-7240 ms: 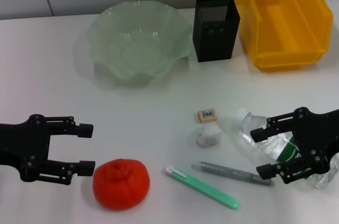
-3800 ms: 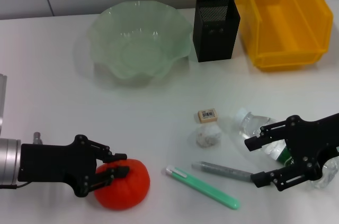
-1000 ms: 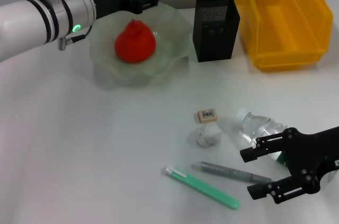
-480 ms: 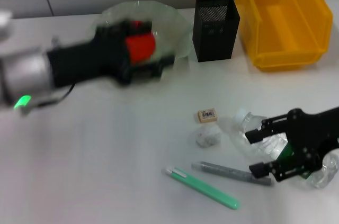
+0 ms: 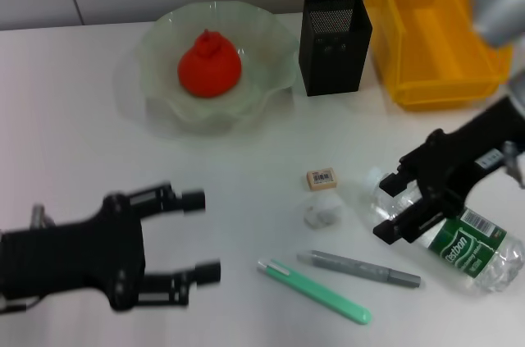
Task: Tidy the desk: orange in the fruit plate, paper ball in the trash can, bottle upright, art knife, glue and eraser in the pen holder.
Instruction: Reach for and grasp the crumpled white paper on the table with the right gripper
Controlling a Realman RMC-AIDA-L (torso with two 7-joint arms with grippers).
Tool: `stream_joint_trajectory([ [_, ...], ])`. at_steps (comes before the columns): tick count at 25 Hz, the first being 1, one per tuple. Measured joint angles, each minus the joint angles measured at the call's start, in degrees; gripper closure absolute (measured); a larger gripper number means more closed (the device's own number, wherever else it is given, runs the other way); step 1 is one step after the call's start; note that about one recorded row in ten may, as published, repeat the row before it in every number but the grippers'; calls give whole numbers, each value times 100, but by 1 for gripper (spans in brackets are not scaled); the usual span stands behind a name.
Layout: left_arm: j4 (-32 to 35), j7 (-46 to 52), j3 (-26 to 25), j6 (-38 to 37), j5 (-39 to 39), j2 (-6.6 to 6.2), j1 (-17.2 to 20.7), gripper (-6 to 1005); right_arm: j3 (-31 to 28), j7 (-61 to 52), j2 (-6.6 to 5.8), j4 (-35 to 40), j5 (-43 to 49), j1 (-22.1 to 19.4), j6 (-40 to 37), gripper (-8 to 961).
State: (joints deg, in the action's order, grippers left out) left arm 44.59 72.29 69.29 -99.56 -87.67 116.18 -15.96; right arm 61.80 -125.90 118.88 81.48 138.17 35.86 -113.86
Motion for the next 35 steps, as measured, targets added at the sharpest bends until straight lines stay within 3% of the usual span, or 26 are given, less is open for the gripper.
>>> stream_joint_trajectory([
  [5,-144,-340,-3,-40,-316,44,7,138,514,-749,11,-509,625,773,33,198],
  [9,-193,-417,-9,-50,-451,34,-2,138,888,-953,22,-1100,942,1151,448,198],
  [16,-267,-538,-11,-60,-460,3,34,138,1821,-975,23,-1693,991,1218,1634,198],
  [23,-423,-557,0,-26,-462,1,-11,138,2354,-979,51,-2414,963,1434,2357,198],
  [35,-457,-589,-12,16,-462,28,-8,139,2515,-867,65,-2563,751,1466,2824,230],
])
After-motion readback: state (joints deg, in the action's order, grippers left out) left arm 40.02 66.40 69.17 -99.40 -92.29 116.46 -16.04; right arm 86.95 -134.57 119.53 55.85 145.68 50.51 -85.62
